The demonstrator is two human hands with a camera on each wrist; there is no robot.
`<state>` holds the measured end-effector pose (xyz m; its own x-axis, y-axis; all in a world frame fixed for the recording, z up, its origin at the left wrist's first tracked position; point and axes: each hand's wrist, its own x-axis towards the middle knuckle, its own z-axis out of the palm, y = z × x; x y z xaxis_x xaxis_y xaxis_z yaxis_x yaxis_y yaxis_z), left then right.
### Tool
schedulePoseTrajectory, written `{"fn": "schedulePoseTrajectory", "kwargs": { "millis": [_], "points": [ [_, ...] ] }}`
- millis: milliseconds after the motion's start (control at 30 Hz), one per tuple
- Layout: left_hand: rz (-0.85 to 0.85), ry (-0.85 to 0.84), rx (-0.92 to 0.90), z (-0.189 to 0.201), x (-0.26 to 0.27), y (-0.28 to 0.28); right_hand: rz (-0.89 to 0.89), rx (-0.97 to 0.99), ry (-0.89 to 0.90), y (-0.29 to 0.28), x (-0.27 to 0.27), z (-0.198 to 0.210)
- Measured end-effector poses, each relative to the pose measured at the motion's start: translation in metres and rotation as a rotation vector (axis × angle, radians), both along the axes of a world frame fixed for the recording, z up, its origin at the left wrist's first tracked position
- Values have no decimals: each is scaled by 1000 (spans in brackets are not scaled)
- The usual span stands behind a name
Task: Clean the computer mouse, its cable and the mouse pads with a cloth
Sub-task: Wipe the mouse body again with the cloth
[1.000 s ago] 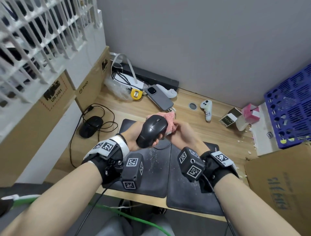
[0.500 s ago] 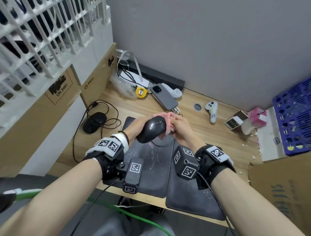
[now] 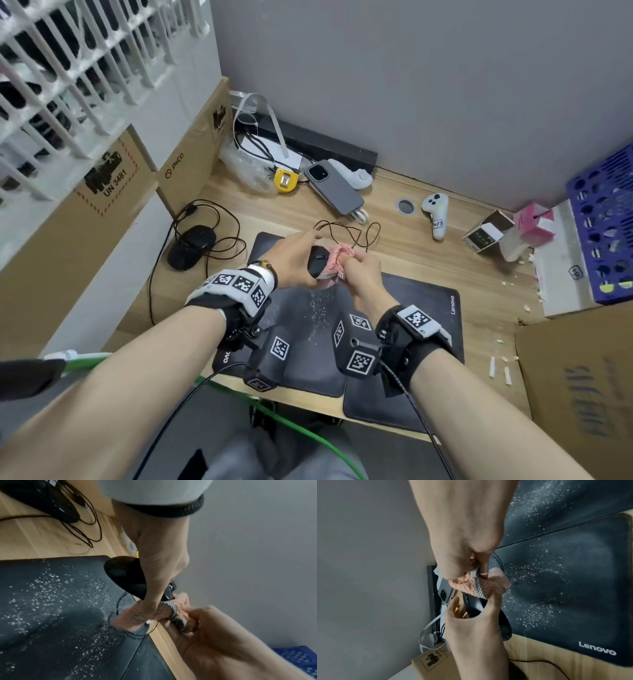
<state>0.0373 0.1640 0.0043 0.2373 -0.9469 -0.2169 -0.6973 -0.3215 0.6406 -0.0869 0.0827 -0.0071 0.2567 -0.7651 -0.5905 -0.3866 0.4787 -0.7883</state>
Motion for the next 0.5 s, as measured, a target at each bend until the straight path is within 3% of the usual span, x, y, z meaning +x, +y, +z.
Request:
{"fn": "schedulePoseTrajectory", "kwargs": {
  "millis": [167,300,367,500],
  "points": [
    [116,114,171,-3,20,21,-29,30,29,7,8,-9],
    [306,630,282,12,24,26,40,-7,15,6,21,-13],
    [276,851,315,20,26,25,87,-32,13,9,26,-9],
    [201,965,353,22,31,27,119,-54,-7,13,31,2]
  ]
}}
